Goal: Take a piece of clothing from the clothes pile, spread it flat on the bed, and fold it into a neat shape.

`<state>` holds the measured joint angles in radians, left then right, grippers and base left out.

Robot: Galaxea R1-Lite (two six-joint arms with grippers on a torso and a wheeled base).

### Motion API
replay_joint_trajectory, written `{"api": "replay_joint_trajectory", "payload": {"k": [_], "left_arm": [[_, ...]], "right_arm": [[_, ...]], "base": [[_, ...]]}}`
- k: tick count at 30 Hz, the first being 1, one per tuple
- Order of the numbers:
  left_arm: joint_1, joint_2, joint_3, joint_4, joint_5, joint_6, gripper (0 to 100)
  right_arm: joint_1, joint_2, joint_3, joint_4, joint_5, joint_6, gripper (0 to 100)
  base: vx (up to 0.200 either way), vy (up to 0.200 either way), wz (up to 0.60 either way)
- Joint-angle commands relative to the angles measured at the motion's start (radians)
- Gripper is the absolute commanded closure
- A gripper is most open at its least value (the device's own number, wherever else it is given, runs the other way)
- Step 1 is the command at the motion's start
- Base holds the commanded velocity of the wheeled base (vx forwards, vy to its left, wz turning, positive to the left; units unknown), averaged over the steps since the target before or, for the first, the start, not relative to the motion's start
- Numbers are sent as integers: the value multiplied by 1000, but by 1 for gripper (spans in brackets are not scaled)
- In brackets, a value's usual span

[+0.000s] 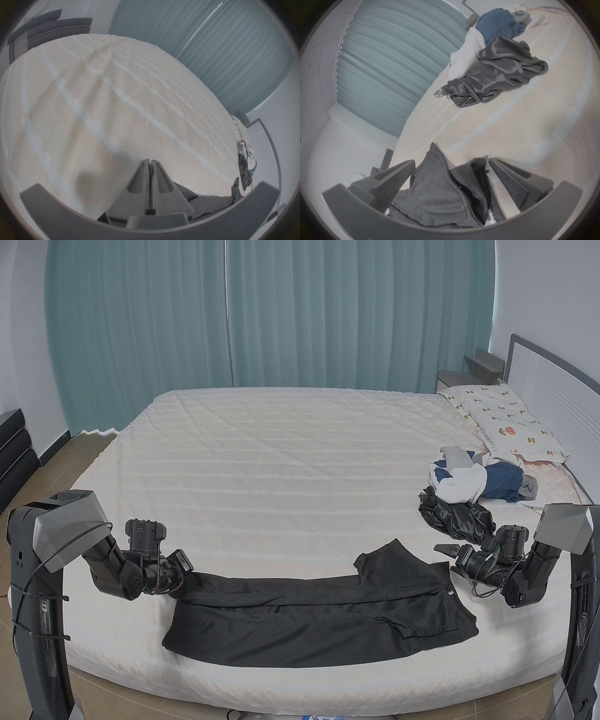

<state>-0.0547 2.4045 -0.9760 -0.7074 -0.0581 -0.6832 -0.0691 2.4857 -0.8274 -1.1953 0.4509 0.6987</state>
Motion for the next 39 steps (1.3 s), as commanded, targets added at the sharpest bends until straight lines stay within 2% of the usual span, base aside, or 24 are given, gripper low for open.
{"api": "replay_joint_trajectory", "payload": {"k": [1, 3, 11, 29, 30, 39], "left_arm": [[-1, -2, 5, -9, 3, -22, 100], [-1, -5, 11, -10, 1, -35, 100], [1, -5, 13, -10, 1, -35, 100], [1, -5, 13, -10, 3, -36, 100], [1, -5, 13, -10, 3, -36, 100], [4, -7, 11, -10, 20, -67, 100]], "right_arm": [[3, -18, 44, -6, 0, -39, 0], [12, -13, 47, -6, -1, -71, 0], [23, -25, 79, -33, -6, -97, 0], [35, 32, 22, -43, -6, -102, 0], [35, 33, 18, -43, -6, -104, 100], [12, 42, -7, -35, -6, -99, 100]], "base": [[0, 0, 0], [0, 0, 0], [0, 0, 0], [0, 0, 0], [0, 0, 0], [0, 0, 0]]}}
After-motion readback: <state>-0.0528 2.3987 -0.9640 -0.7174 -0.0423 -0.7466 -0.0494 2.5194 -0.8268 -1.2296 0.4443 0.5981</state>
